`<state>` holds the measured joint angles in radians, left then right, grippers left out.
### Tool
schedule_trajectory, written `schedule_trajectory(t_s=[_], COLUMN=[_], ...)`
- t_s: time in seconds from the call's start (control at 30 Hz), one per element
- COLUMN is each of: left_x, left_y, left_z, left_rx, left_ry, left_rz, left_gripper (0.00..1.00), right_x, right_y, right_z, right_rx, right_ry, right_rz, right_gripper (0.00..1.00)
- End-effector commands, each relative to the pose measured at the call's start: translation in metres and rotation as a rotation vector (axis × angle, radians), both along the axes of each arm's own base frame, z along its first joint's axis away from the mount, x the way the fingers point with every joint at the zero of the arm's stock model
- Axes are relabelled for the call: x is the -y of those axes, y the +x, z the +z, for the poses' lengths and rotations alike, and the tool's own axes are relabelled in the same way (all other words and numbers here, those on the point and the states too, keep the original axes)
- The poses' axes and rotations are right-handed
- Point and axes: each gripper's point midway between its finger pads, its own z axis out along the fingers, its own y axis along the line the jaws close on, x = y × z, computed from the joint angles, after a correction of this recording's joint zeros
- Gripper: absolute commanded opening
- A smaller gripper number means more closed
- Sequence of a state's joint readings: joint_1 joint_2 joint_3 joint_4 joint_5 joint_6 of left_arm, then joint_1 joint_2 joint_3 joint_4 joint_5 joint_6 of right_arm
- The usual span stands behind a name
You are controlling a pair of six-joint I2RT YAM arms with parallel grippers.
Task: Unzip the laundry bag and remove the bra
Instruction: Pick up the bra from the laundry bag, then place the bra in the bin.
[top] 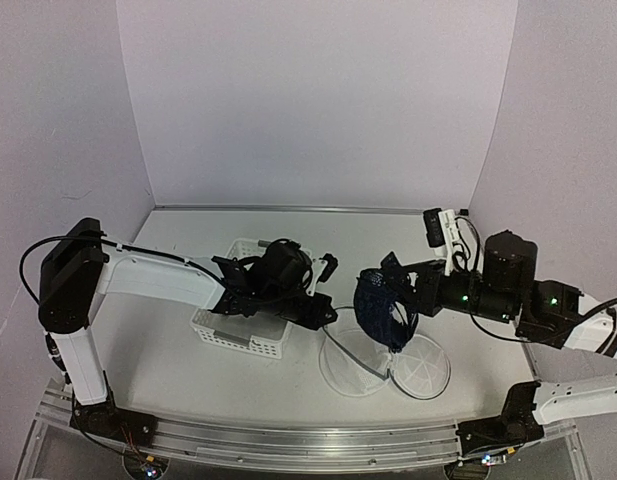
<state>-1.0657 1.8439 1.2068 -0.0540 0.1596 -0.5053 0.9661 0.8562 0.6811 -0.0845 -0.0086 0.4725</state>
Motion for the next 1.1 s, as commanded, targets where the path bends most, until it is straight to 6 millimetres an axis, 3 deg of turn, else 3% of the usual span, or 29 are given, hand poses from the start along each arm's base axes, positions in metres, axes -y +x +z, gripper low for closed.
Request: schedule_trajectory(t_s=[0.0, 0.37, 0.63, 0.9, 1.07], left_x=[0.011, 0.014, 0.012, -0.010, -0.031], left_y=[0.001, -0.021, -0.037, -0.043, -0.047], left_z=[0.021, 0.017, 0.036, 0.049, 0.071], left_rx=[0.016, -0.017, -0.028, -0.011, 0.050], left_ry=[-0.057, -0.057, -0.093, -0.106, -0.135], left_rz=[-0.025, -0.053, -0.052, -0.001, 0.003], left_gripper=[0.00, 0.00, 0.01, 0.33, 0.43], right_x=[0.014, 0.019, -0.001, -0.035, -0.061], right_y=[0.016, 0.050, 0.078, 0.107, 0.119], right_z=[0.057, 0.107, 0.116, 0.115, 0.111], right_rx=[0.111, 0.218, 0.262, 0.307, 0.315], right_ry=[0.119, 0.104, 0.028, -0.029, -0.046], right_rz=[-0.117, -0.289, -0.351, -0.361, -0.331], right_gripper=[0.00, 0.00, 0.00, 0.00, 0.00])
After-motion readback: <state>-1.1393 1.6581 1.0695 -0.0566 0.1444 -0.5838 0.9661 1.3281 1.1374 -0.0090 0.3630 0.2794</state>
